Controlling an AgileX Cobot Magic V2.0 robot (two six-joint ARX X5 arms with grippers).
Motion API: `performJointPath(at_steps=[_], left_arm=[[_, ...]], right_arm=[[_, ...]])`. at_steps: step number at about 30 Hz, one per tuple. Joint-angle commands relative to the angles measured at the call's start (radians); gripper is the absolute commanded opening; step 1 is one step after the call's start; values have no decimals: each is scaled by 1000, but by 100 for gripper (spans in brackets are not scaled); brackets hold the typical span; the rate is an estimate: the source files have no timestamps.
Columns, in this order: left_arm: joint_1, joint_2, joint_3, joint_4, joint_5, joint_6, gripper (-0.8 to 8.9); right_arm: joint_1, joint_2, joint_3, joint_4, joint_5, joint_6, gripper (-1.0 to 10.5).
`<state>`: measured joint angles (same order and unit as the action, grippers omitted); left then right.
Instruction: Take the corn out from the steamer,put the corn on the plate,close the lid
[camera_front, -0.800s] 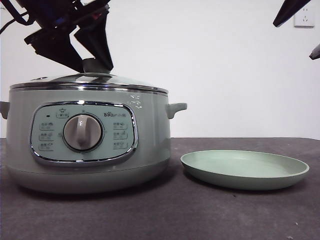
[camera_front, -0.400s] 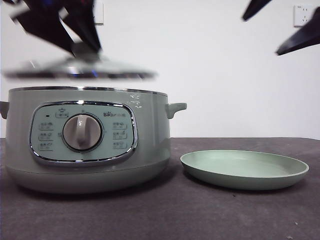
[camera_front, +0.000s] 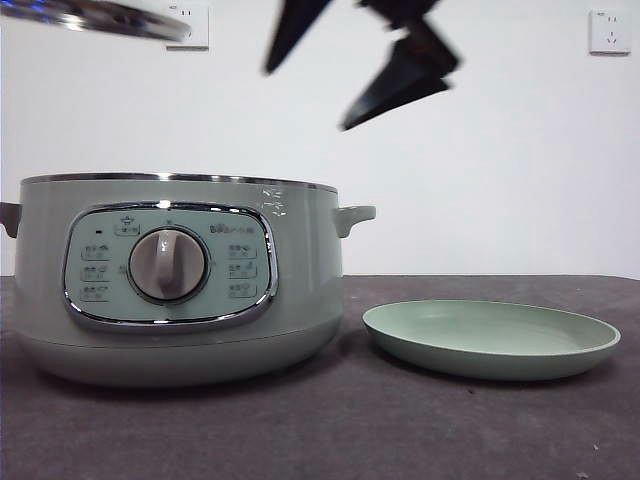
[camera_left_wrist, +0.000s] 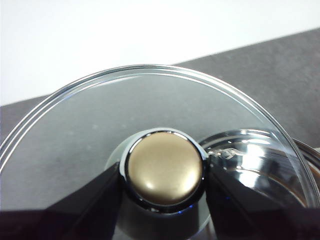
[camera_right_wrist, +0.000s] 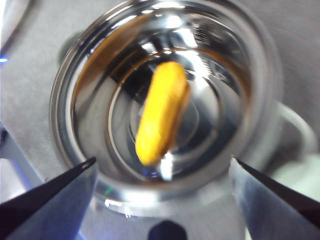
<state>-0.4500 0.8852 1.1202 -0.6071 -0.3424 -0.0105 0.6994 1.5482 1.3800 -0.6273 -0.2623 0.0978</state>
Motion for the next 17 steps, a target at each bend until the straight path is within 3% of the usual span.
performJointPath(at_steps=[1, 10, 17], left_arm=[[0, -45, 14, 26, -63, 12, -9], [0, -144, 14, 1, -145, 17, -9], [0, -159, 14, -18, -162, 39, -9]], right_arm=[[31, 108, 98, -27, 15, -26, 429], [111, 411, 415, -153, 93, -68, 401], [154, 543, 501, -178, 194, -92, 400]])
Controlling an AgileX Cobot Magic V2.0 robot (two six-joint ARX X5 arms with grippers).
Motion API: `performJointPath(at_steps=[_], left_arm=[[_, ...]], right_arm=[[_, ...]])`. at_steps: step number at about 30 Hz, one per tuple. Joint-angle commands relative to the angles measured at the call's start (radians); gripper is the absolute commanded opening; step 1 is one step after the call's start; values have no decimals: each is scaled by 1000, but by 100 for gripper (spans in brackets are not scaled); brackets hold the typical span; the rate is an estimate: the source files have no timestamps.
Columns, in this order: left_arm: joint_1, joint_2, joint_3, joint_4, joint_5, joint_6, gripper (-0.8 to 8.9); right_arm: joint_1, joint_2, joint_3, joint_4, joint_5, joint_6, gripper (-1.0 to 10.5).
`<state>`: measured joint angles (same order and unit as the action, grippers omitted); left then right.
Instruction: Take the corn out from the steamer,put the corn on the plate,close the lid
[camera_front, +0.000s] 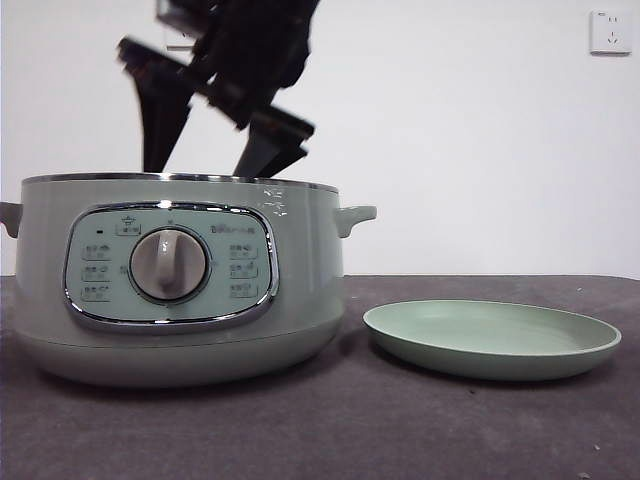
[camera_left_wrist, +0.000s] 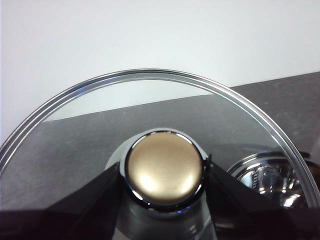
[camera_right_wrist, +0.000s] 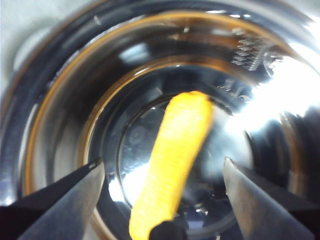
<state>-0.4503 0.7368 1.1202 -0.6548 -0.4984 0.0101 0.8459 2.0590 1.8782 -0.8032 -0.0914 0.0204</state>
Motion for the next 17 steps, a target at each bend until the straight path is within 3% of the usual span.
performJointPath(at_steps=[1, 8, 13, 17], left_arm=[[0, -11, 14, 25, -6, 18, -9], [0, -10, 14, 17, -6, 18, -9], [0, -10, 14, 14, -5, 18, -9], [0, -10, 14, 4, 1, 18, -9]], right_arm=[[9, 43, 3, -1, 40, -15, 400], [14, 118, 3, 11, 47, -22, 366], [14, 149, 3, 15, 49, -22, 197], [17, 151, 3, 29, 49, -22, -22]])
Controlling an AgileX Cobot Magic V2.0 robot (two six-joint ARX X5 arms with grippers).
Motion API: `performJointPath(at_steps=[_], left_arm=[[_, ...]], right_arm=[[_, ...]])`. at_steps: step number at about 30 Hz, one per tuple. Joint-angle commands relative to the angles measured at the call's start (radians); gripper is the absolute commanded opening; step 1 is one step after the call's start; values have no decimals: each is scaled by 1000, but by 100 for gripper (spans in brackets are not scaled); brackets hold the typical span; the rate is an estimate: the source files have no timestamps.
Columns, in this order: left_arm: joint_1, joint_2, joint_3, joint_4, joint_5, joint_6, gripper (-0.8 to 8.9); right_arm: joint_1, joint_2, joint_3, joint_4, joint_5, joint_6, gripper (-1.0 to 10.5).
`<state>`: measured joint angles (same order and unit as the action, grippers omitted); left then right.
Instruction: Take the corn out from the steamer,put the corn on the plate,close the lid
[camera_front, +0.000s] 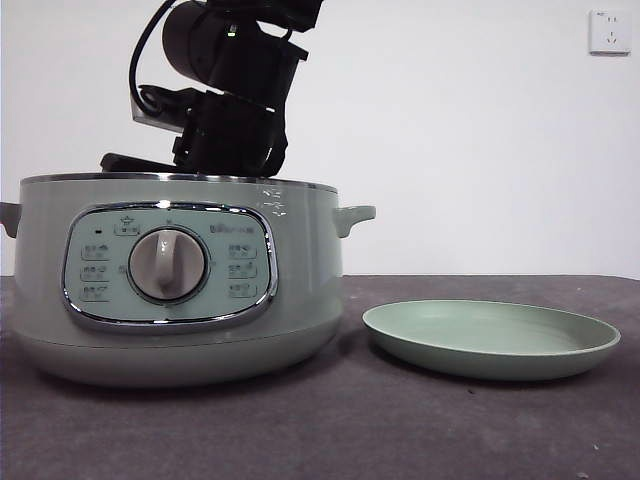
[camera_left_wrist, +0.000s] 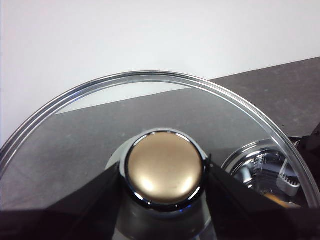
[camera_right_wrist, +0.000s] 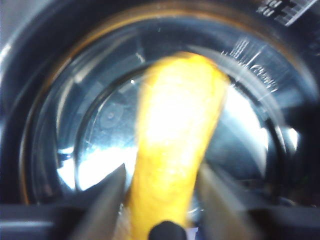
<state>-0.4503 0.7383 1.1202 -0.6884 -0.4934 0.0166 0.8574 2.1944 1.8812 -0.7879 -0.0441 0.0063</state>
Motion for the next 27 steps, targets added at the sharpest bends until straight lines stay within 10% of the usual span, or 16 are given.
performJointPath(at_steps=[1, 27], left_arm=[[0, -12, 14, 35, -5, 11, -9], [0, 82, 14, 103, 166, -23, -9]], right_arm=[[9, 15, 0, 20, 2, -7, -16], [-257, -347, 18, -468, 130, 43, -16]])
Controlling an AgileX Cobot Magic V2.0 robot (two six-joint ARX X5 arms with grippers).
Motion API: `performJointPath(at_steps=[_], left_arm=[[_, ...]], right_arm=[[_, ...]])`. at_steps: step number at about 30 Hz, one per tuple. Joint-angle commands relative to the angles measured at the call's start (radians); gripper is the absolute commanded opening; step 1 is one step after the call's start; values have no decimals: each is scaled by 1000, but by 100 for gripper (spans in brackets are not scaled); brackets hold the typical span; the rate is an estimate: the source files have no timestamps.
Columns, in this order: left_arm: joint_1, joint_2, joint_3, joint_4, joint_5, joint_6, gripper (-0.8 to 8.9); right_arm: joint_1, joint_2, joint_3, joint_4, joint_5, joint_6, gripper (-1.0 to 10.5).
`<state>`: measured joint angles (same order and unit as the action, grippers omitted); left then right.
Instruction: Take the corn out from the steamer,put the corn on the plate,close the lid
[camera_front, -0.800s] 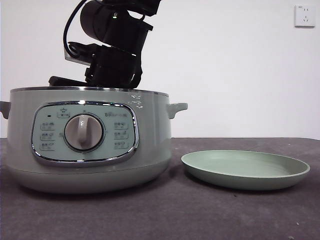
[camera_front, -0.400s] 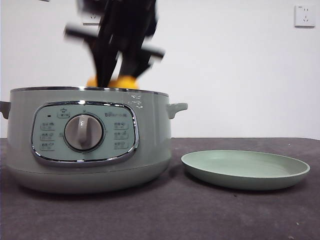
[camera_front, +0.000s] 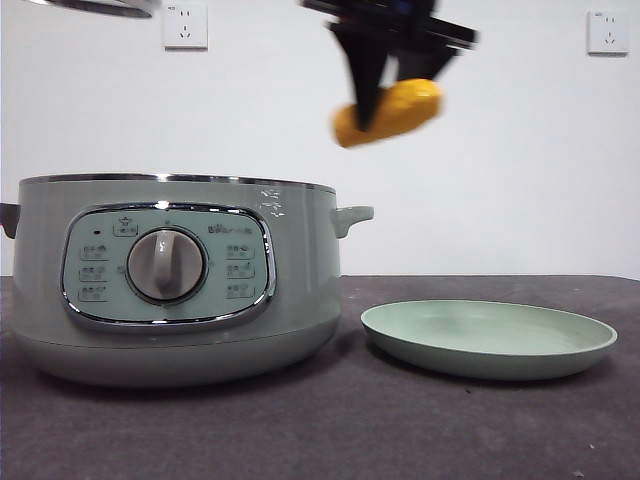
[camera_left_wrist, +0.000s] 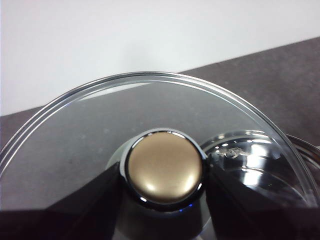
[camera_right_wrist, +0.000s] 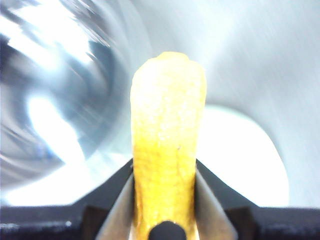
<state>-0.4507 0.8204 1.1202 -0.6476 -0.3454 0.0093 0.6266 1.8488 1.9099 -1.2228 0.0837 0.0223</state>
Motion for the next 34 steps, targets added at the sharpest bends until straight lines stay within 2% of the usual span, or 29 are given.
performJointPath(at_steps=[1, 8, 14, 23, 29, 34], left_arm=[[0, 5, 14, 67, 26, -18, -9], [0, 39, 14, 107, 88, -39, -9], [0, 69, 14, 108, 117, -59, -9], [0, 109, 14, 109, 145, -66, -9], [0, 127, 14, 115, 145, -67, -9], [0, 128, 14, 129, 145, -67, -9]], right_arm=[[-41, -2, -18, -44, 3, 31, -16], [-109, -3, -160, -9, 3, 40, -16], [-116, -3, -348, 152, 32, 48, -16], [-109, -3, -584, 438, 31, 59, -16], [-111, -3, -679, 569, 31, 63, -16], [-117, -3, -701, 567, 23, 62, 21]])
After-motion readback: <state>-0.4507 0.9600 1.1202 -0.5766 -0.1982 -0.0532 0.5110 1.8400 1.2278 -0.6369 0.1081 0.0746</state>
